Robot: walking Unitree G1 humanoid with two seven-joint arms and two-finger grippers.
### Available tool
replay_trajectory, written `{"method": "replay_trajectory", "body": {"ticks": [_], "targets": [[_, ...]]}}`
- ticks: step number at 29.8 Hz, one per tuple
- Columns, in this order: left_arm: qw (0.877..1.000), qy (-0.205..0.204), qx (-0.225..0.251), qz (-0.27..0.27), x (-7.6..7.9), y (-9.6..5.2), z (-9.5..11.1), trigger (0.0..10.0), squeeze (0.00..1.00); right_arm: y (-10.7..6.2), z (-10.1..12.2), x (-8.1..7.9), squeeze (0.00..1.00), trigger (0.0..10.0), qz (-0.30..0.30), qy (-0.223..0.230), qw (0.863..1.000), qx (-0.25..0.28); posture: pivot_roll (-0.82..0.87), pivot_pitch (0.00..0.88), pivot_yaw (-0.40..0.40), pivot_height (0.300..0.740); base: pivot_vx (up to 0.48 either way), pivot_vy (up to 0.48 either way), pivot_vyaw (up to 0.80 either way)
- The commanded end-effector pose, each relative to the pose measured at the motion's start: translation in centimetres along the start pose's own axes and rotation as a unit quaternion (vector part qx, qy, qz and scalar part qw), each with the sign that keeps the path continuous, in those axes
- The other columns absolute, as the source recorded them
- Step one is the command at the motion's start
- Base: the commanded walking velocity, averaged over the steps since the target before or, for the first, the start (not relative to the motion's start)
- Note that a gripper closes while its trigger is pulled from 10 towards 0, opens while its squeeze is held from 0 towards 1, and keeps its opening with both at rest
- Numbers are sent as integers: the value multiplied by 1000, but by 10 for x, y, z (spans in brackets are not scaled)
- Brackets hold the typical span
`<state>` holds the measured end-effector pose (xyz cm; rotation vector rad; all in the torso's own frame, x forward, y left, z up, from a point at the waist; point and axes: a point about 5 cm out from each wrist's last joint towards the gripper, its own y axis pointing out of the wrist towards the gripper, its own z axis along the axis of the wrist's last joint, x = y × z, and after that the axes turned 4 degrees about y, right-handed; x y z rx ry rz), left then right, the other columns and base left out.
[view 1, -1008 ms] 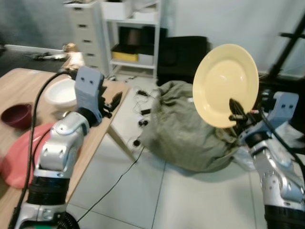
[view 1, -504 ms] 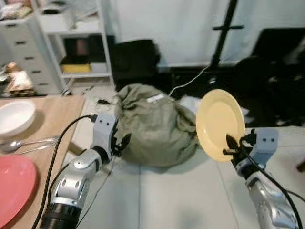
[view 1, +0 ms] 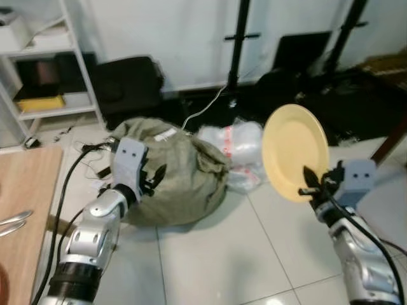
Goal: Setting the table
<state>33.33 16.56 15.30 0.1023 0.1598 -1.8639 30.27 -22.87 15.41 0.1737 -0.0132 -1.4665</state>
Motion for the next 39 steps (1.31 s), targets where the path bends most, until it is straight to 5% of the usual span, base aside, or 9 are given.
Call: {"method": "replay_trajectory", "body": {"ticks": [1,13,31,39], "targets": [[1000,-3,-6,5,0,-1,-5,10000,0,-2,-3,2,0,10000,-1,1,1000,-6,-96,44,69,740,0,0,-756],[998,-1,-16,64,-32,-19,-13,10000,0,18,1,-4,0,10000,29,1,1000,-9,-56,35,29,740,0,0,-756],[999,14,-2,43,-22,-8,-7,10000,0,14,-3,-4,0,10000,22,12,1000,-3,-79,27,61,740,0,0,-756],[999,35,13,39,-19,-3,-3,10000,0,15,0,-7,0,10000,25,18,1000,5,-84,28,69,740,413,0,-381]]}}
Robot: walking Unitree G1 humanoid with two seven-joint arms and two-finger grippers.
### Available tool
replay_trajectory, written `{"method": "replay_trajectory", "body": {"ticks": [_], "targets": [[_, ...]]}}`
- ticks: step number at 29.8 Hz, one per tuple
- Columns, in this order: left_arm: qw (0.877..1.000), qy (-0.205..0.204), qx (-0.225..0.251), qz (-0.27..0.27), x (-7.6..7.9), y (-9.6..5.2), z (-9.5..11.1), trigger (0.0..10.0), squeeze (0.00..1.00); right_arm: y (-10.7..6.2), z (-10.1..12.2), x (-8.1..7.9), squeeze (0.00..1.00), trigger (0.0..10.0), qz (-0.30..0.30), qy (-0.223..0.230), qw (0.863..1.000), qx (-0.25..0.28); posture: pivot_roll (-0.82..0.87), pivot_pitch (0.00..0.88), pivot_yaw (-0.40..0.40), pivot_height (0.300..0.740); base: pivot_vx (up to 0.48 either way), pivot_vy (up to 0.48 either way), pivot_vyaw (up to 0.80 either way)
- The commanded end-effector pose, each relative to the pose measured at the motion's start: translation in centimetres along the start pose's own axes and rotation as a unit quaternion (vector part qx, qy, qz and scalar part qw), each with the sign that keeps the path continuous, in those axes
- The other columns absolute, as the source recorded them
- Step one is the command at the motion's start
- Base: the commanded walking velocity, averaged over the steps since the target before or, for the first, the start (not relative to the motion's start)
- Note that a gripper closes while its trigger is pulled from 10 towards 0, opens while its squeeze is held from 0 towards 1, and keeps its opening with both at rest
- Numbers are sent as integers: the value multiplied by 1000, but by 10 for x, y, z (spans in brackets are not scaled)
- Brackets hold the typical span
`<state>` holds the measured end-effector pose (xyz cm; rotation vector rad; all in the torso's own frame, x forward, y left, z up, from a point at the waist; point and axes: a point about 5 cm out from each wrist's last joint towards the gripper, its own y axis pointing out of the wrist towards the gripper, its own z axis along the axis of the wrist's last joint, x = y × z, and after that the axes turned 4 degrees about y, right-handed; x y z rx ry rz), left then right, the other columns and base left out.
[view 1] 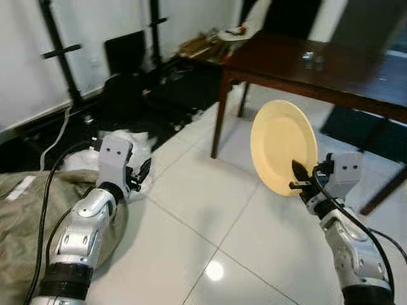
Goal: Setting the table
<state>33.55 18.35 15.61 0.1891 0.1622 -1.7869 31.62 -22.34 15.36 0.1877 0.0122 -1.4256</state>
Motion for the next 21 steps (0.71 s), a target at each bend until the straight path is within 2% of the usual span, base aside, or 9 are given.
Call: {"method": "replay_trajectory", "body": {"ticks": [1,21], "targets": [[1000,4,-4,-2,0,1,-3,10000,0,1,2,-4,0,10000,6,3,1000,8,-84,28,69,740,480,0,0],[1000,4,4,-19,6,6,-1,10000,0,-1,3,0,0,10000,-4,1,1000,7,-94,36,75,740,480,0,-738]]}}
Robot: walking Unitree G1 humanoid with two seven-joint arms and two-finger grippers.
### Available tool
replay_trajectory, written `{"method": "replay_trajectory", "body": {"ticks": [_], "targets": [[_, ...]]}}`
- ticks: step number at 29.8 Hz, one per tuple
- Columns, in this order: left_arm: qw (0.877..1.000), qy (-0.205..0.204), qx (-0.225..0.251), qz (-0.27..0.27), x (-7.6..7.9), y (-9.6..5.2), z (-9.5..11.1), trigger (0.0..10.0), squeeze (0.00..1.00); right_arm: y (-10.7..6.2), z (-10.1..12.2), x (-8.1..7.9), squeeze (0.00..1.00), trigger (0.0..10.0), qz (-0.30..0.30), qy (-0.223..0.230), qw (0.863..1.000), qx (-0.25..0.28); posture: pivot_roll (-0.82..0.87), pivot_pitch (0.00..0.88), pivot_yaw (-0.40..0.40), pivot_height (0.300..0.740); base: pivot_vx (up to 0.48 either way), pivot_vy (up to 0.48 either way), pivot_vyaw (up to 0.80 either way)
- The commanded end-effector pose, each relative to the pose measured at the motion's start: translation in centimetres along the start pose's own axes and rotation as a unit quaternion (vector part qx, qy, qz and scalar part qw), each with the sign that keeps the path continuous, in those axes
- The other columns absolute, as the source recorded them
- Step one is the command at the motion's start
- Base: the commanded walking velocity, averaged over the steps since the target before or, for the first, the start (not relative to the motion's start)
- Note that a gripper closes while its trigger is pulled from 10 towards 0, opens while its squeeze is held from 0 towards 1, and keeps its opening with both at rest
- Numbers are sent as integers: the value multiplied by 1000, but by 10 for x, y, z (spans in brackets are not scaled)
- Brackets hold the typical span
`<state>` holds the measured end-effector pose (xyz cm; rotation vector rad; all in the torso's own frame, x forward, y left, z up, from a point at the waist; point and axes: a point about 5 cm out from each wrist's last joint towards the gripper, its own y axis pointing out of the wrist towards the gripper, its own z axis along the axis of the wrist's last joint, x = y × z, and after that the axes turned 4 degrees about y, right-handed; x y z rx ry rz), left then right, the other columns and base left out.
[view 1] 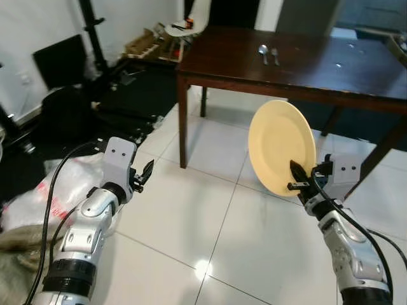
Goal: Setting the table
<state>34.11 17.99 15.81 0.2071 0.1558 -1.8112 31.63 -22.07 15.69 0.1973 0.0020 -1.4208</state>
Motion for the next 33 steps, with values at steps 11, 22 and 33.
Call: {"method": "replay_trajectory", "body": {"ticks": [11,22,33], "targets": [[1000,-3,-5,2,3,2,-4,10000,27,-1,4,4,0,10000,-9,-6,1000,5,-101,38,76,740,480,0,-474],[1000,0,5,18,-1,5,2,10000,31,9,35,-14,0,10000,29,47,997,60,-103,40,82,740,480,0,0],[1000,-4,24,7,4,11,14,10000,31,13,50,-25,0,10000,42,206,974,81,-102,40,90,740,480,0,0]]}}
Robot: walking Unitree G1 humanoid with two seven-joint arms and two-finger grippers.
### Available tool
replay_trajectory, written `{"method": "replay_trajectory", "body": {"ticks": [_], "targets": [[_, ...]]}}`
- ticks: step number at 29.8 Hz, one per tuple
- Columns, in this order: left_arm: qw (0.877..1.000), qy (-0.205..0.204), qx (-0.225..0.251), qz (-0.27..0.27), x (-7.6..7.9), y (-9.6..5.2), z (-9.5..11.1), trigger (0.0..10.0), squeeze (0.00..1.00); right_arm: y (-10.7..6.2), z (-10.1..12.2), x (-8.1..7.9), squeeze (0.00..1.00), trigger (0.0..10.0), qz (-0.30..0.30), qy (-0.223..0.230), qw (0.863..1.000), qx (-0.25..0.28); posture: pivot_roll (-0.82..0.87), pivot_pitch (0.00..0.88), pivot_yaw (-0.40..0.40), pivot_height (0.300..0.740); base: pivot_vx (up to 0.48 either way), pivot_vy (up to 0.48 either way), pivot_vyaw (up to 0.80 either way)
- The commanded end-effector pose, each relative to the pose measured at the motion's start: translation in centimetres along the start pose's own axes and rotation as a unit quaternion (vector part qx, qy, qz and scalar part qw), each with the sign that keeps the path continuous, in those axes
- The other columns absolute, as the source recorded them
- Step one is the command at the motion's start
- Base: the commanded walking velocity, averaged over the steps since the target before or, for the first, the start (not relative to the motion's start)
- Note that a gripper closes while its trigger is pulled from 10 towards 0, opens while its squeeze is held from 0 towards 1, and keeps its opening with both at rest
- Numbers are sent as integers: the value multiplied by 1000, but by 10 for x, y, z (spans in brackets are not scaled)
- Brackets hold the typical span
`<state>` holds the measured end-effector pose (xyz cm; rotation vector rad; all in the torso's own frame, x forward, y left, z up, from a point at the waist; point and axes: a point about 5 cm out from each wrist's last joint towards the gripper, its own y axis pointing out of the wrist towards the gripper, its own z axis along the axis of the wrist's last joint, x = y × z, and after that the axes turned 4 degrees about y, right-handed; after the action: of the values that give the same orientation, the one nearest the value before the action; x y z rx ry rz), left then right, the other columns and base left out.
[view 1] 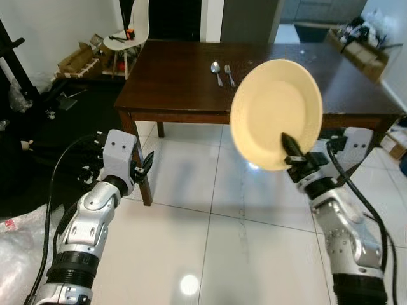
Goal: Setting the table
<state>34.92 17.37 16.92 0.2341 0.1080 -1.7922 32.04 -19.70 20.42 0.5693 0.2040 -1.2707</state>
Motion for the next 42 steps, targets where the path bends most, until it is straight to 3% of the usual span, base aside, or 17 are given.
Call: {"method": "replay_trajectory", "body": {"ticks": [1,6,13,16,23,42], "targets": [[1000,-1,2,-5,2,1,2,10000,31,0,8,1,0,10000,-5,18,1000,16,-102,40,90,740,480,0,0],[1000,-3,5,-5,3,4,5,10000,35,-4,11,6,0,10000,-7,91,996,12,-104,40,94,740,480,0,0],[1000,-5,7,-10,5,5,5,10000,31,-10,7,10,0,10000,-7,94,995,-10,-108,39,97,740,480,0,0],[1000,-6,7,-14,6,5,5,10000,31,-12,7,11,0,10000,-3,92,996,-21,-111,37,100,740,480,0,0],[999,-13,7,-29,11,7,6,10000,31,-16,8,16,0,10000,-6,30,999,-41,-118,32,104,740,480,0,0],[999,-15,9,-37,16,8,6,10000,31,-16,7,14,0,10000,3,16,999,-47,-123,22,103,740,480,0,0]]}}
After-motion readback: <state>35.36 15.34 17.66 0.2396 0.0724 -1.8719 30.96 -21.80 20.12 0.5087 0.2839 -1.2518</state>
